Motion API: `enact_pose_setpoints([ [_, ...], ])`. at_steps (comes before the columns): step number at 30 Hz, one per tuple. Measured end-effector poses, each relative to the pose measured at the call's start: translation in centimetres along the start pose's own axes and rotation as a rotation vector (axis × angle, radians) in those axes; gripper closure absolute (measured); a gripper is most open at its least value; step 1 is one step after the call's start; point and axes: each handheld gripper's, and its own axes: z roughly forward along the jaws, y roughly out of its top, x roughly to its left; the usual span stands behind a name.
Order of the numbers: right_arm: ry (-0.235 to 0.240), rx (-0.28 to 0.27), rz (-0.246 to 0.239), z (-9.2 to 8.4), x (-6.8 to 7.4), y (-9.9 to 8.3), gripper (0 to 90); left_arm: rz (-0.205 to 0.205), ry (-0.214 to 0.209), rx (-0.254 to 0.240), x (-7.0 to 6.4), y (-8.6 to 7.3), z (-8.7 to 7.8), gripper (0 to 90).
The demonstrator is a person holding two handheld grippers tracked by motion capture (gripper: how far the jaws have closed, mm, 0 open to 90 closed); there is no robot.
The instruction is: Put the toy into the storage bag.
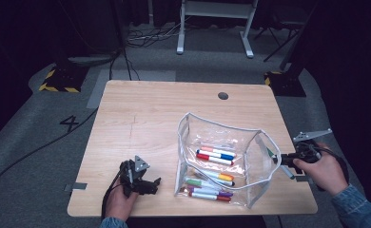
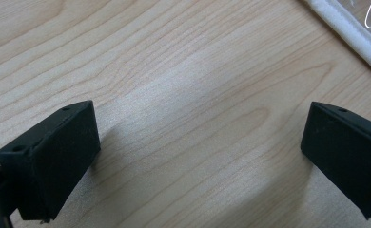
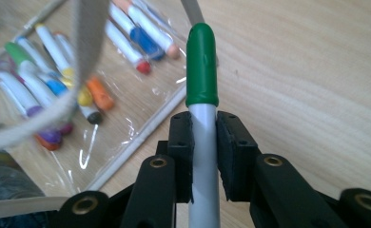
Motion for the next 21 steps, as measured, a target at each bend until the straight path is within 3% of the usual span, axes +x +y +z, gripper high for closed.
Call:
enact_pose_setpoints([
  [11,-0.011,-0.04,-0.04,-4.5,0.7,3.8,77.1,-0.001,0.0,0.0,0.0,0.0,0.0,0.0],
  [21,0.03,-0.079,-0.118,-7.4,3.1,7.2,77.0,-0.001,0.0,0.0,0.0,0.0,0.0,0.0],
])
